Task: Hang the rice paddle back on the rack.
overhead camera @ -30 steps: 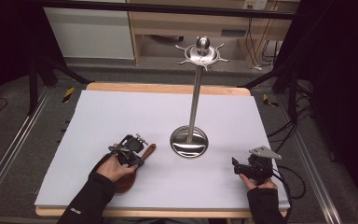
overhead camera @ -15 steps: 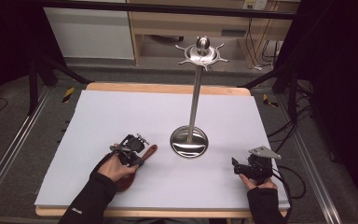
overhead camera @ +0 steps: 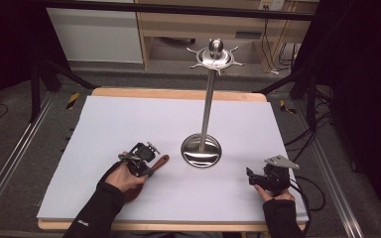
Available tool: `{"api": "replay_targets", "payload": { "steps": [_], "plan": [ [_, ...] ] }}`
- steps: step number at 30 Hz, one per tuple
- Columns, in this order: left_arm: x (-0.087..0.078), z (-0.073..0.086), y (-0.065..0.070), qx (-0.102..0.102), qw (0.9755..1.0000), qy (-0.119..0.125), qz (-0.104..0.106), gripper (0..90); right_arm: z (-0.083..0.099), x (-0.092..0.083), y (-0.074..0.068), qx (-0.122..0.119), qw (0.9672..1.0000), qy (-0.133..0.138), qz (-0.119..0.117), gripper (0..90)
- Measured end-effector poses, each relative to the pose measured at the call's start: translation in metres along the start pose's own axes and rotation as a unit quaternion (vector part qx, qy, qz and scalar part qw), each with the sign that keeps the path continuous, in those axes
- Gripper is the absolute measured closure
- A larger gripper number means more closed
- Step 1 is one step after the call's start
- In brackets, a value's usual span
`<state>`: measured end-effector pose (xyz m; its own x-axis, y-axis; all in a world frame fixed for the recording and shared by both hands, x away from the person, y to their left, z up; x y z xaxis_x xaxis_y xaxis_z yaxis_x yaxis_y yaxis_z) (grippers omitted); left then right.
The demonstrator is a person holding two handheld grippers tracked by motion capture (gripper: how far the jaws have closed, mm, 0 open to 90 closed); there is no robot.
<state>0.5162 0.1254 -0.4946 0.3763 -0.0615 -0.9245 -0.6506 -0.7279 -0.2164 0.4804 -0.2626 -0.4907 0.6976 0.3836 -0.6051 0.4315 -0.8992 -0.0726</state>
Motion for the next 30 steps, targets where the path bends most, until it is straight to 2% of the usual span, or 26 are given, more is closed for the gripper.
{"api": "replay_targets", "payload": {
  "steps": [9,13,21,26,30],
  "plan": [
    [0.0001,-0.0017,0.0016,0.008,0.9999,-0.008,-0.004,76.7,0.0003,0.0008,-0.0004,0.002,1.0,-0.002,-0.002,15.8],
    [0.0003,-0.0026,0.0012,0.009,0.9999,-0.012,0.0,77.1,0.0005,0.001,-0.0009,0.004,1.0,-0.004,-0.003,15.8],
    [0.0003,-0.0052,0.0012,0.023,0.9995,-0.023,-0.002,77.9,0.0006,0.0012,-0.0005,0.003,1.0,-0.005,-0.004,15.9],
    [0.0005,-0.0059,0.0011,0.027,0.9994,-0.023,0.0,78.2,0.0009,0.0013,-0.0004,0.003,1.0,-0.005,-0.005,15.8],
    [0.0002,-0.0055,-0.0006,0.022,0.9996,-0.017,0.004,78.2,0.0007,0.0012,-0.0001,0.002,1.0,-0.004,-0.005,15.8]
  ]
}}
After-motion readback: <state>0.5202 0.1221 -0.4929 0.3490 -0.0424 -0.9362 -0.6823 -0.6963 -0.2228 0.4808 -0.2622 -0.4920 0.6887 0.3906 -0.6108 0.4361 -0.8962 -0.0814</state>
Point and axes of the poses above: each handheld gripper's, and its own axes: x roughly forward along the jaws, z roughly out of its underside, y roughly to its right, the point moved 5 cm from there along x, roughly forward along the jaws, and after that the axes turned 12 degrees about -z, right-handed, at the moved point
